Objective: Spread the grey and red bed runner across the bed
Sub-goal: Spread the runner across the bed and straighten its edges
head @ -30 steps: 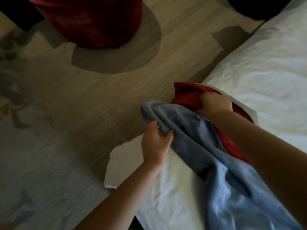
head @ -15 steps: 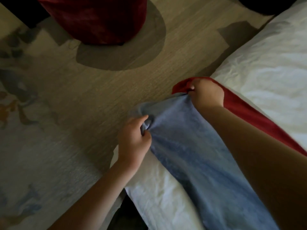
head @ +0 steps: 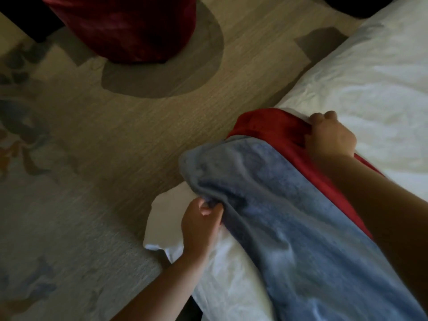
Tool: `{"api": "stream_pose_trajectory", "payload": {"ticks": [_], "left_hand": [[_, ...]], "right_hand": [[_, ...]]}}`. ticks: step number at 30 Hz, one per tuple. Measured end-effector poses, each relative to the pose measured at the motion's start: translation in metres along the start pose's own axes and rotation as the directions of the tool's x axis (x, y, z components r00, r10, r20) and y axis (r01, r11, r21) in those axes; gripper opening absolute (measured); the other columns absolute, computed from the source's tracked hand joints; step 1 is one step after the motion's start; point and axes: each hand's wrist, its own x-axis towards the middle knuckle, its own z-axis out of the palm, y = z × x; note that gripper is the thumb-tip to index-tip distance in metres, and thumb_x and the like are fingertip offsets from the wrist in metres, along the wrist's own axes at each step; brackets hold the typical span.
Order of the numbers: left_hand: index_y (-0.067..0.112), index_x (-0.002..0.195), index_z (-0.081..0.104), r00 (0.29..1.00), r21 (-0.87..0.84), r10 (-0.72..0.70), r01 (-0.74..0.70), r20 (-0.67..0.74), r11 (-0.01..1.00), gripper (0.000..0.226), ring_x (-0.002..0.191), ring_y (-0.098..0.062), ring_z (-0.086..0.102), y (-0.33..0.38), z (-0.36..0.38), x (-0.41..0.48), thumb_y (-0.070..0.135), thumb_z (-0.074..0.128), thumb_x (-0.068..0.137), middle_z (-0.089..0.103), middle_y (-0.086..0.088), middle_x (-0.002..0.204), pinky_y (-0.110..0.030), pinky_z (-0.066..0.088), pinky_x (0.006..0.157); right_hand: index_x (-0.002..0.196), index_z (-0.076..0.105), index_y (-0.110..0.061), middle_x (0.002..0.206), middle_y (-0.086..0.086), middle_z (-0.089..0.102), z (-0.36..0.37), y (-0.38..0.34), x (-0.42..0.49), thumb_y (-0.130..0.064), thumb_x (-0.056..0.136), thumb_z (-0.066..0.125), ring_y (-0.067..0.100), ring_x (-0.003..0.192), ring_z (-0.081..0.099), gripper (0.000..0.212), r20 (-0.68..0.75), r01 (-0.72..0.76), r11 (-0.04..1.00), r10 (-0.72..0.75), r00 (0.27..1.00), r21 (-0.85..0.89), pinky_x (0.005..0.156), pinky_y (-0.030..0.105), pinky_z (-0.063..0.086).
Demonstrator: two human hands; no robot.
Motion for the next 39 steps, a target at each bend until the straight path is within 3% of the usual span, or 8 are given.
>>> {"api": "stream_pose_trajectory", "payload": {"ticks": [8,12,20,24,28,33,36,39], "left_hand": [[0.012,0.104,0.052,0.984,0.127,0.157,-0.146,-0.082,0.981,0.04,0.079,-0.023,0.066,0.0,0.006,-0.009,0.005,0.076,0.072,0.067,-0.011,0.086,-0.04,0.056,0.072],[0.018,0.11,0.053,0.976,0.118,0.159,-0.141,-0.152,0.983,0.046,0.077,-0.01,0.066,-0.012,-0.016,-0.014,0.007,0.078,0.073,0.067,0.002,0.085,-0.028,0.053,0.066],[0.015,0.068,0.059,0.983,-0.046,-0.011,0.003,-0.183,0.999,0.019,0.068,-0.02,0.056,-0.023,-0.012,-0.022,0.017,0.075,0.078,0.058,-0.002,0.066,-0.034,0.044,0.066],[0.023,0.083,0.06,0.987,-0.202,-0.148,0.132,-0.064,0.97,0.008,0.083,-0.018,0.065,-0.025,-0.002,-0.032,0.025,0.068,0.083,0.066,-0.005,0.091,-0.028,0.052,0.066],[0.017,0.083,0.061,0.974,-0.051,0.185,-0.193,-0.134,0.98,0.011,0.081,-0.017,0.062,-0.028,-0.004,-0.042,0.01,0.054,0.087,0.065,-0.009,0.086,-0.034,0.049,0.072],[0.004,0.103,0.065,0.678,0.382,0.735,-0.675,-0.017,0.632,0.029,0.09,-0.021,0.065,-0.025,-0.016,-0.038,-0.01,0.055,0.08,0.068,-0.007,0.097,-0.03,0.05,0.081],[0.0,0.117,0.062,0.572,0.516,0.77,-0.767,0.282,0.381,0.037,0.108,-0.026,0.061,-0.013,-0.022,-0.018,-0.007,0.057,0.081,0.065,-0.015,0.116,-0.034,0.046,0.096],[0.004,0.13,0.053,0.496,0.541,0.638,-0.828,0.588,0.145,0.049,0.124,-0.024,0.051,-0.001,-0.016,0.004,0.006,0.062,0.082,0.056,-0.012,0.132,-0.034,0.038,0.107]], "right_hand": [[0.11,0.059,-0.001,0.103,0.025,0.057,0.002,0.013,0.007,0.002,0.086,0.049,0.045,0.093,0.057,0.026,-0.029,0.091,0.996,-0.091,0.995,0.018,0.071,0.042,0.045],[0.102,0.066,-0.003,0.105,0.027,0.06,-0.011,0.026,0.028,0.004,0.079,0.045,0.047,0.097,0.056,0.032,-0.139,-0.035,0.968,0.072,0.988,0.249,0.08,0.045,0.048],[0.13,0.045,-0.011,0.125,0.024,0.047,0.001,0.013,0.003,-0.001,0.086,0.049,0.048,0.102,0.055,0.046,-0.059,0.024,0.961,-0.008,0.998,0.277,0.078,0.047,0.046],[0.121,0.049,-0.01,0.121,0.019,0.045,-0.009,-0.015,-0.051,-0.006,0.082,0.049,0.042,0.101,0.053,0.039,-0.175,0.219,0.948,-0.181,0.968,0.231,0.071,0.046,0.046],[0.101,0.06,-0.015,0.099,0.01,0.059,-0.018,-0.03,-0.134,-0.018,0.084,0.053,0.032,0.086,0.059,0.019,-0.229,0.435,0.81,-0.372,0.9,0.394,0.064,0.042,0.05],[0.077,0.063,-0.016,0.062,0.003,0.062,-0.016,-0.044,-0.231,-0.022,0.075,0.059,0.027,0.054,0.062,0.007,-0.298,0.642,0.596,-0.578,0.76,0.482,0.042,0.033,0.048],[0.073,0.064,-0.017,0.063,0.001,0.062,0.006,-0.045,-0.253,-0.033,0.073,0.068,0.025,0.051,0.061,0.016,-0.229,0.657,0.669,-0.619,0.751,0.347,0.038,0.027,0.045],[0.083,0.067,-0.019,0.08,0.003,0.066,0.026,-0.04,-0.252,-0.05,0.075,0.067,0.027,0.066,0.067,0.031,-0.056,0.478,0.853,-0.478,0.877,0.209,0.051,0.029,0.047]]}}
